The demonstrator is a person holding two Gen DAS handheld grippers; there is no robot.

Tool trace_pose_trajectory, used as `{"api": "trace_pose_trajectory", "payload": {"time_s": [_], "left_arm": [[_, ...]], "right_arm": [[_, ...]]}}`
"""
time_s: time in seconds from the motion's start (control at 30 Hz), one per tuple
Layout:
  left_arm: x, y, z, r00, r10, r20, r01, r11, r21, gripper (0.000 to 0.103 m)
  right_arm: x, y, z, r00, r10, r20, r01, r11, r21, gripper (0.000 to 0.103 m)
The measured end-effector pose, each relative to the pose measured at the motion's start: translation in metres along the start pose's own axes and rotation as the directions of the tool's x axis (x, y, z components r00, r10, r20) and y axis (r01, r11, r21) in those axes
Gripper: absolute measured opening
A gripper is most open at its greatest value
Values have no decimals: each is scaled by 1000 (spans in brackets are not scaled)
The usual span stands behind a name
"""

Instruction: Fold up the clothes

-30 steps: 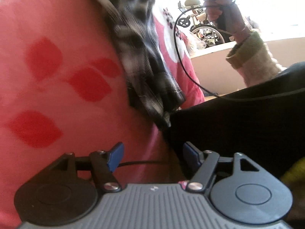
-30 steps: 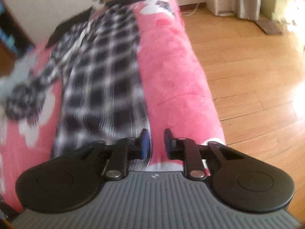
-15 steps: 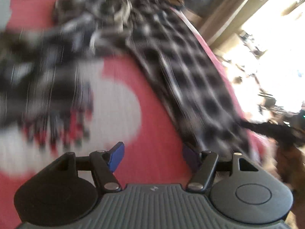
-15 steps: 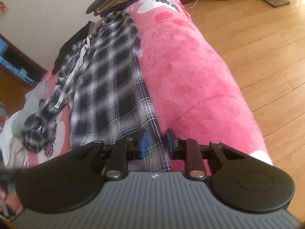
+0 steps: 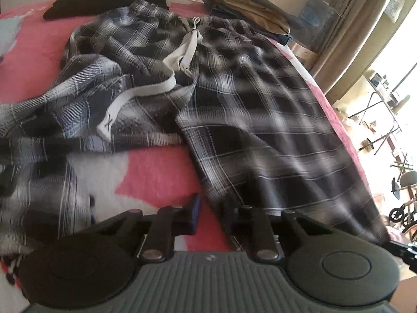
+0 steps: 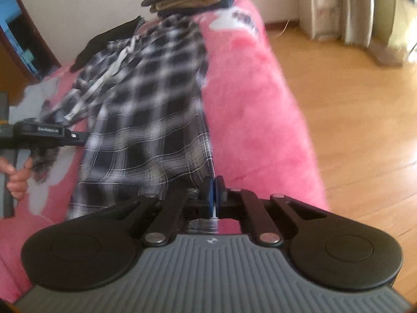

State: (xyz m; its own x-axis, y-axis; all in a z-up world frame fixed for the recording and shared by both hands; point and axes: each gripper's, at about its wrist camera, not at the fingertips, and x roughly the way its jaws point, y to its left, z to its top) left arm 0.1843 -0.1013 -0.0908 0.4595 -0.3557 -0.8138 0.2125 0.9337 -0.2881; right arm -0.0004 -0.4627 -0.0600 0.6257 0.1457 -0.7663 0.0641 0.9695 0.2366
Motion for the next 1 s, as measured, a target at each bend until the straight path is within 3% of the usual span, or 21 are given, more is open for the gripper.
{"api": "trace_pose_trajectory", "payload": {"time_s": [0.13,0.23,0.4,0.57,0.7,0.83,1.0], "left_arm": [[5,-5,-1,1000,10,20,-11,998,58,15],[0,-8,-4,999,35,37,-40,992,124,1],[-7,-8,-8,998,41,41,-47,983,179,1],[-9,5,-10,1000,7,11,-9,990,137,1],[-7,5,-12,1000,0,14,-2,989,146,1],[-7,5,-13,1000,-4,16,1,988,152,1],[-8,3,-14,1000,3,19,-7,985,174,1]], "right_arm": [[15,-13,0,998,-34,-47,34,999,14,0],[8,-10,4,999,-49,-18,49,999,3,0],[19,-13,1,994,-95,-46,93,995,-34,0],[14,-12,9,995,-84,-56,81,996,-45,3],[0,-21,31,998,-57,-7,57,998,21,28],[20,-27,71,998,49,36,-54,989,140,35],[81,-30,111,986,158,46,-164,949,269,37]]}}
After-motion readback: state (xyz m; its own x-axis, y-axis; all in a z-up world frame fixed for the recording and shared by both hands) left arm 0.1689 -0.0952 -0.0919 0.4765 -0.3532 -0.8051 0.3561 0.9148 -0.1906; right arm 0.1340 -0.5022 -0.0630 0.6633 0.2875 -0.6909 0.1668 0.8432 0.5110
